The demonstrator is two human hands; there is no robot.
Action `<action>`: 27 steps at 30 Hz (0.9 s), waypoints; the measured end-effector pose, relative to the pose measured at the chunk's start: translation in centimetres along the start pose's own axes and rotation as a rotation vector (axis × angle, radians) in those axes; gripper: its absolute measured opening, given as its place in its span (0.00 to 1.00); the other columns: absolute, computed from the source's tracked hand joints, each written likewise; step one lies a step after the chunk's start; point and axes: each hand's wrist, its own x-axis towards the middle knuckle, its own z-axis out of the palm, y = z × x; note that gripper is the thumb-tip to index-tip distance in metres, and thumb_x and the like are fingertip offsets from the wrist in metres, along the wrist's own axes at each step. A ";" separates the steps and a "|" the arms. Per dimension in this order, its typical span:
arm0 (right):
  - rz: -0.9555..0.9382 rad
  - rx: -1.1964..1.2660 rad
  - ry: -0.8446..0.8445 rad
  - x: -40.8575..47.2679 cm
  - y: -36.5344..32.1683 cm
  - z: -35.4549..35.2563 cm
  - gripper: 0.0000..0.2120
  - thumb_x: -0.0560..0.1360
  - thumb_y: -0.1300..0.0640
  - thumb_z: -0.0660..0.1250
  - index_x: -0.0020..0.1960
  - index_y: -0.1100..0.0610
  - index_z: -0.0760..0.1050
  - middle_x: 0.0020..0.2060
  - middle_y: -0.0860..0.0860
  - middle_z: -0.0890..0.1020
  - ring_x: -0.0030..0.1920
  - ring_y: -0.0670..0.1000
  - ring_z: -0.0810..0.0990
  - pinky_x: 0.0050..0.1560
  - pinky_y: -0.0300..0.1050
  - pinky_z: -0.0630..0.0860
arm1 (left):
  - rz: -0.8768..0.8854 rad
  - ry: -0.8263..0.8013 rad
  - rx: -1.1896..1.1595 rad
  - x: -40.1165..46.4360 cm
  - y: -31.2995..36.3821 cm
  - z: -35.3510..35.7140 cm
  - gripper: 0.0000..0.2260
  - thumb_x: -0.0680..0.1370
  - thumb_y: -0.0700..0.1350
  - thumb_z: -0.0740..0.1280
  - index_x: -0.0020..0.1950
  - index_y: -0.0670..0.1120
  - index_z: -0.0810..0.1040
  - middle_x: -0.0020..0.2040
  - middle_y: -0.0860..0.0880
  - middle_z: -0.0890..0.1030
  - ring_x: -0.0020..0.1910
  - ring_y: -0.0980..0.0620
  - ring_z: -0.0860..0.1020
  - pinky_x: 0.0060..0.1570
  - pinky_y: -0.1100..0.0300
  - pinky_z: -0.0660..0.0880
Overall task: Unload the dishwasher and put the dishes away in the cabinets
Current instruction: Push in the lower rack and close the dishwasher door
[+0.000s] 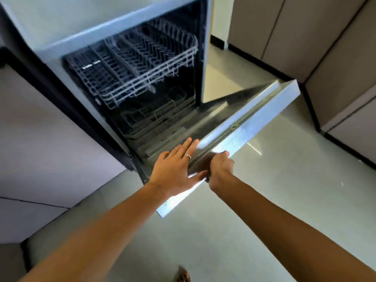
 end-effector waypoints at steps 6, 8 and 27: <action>-0.242 -0.136 -0.133 -2.6 -5.3 5.4 0.22 0.81 0.42 0.47 0.60 0.56 0.69 0.50 0.56 0.79 0.44 0.56 0.81 0.35 0.49 0.82 | -0.230 0.033 0.024 2.9 -4.8 -7.0 0.43 0.67 0.78 0.49 0.77 0.60 0.43 0.78 0.57 0.48 0.77 0.52 0.52 0.72 0.45 0.55; -0.359 -0.211 -0.175 -2.9 -7.0 6.5 0.22 0.81 0.42 0.49 0.56 0.58 0.72 0.46 0.58 0.81 0.39 0.56 0.82 0.34 0.47 0.81 | -0.237 0.075 0.030 4.3 -6.5 -9.0 0.42 0.68 0.78 0.47 0.77 0.58 0.48 0.78 0.55 0.50 0.76 0.52 0.52 0.72 0.47 0.54; -0.861 -0.668 -0.136 -0.6 -19.6 12.0 0.70 0.49 0.36 0.76 0.76 0.46 0.32 0.75 0.54 0.34 0.76 0.61 0.41 0.74 0.65 0.46 | 0.180 0.071 0.151 9.3 -14.7 -15.7 0.37 0.73 0.66 0.59 0.77 0.60 0.47 0.78 0.56 0.49 0.76 0.55 0.53 0.74 0.45 0.53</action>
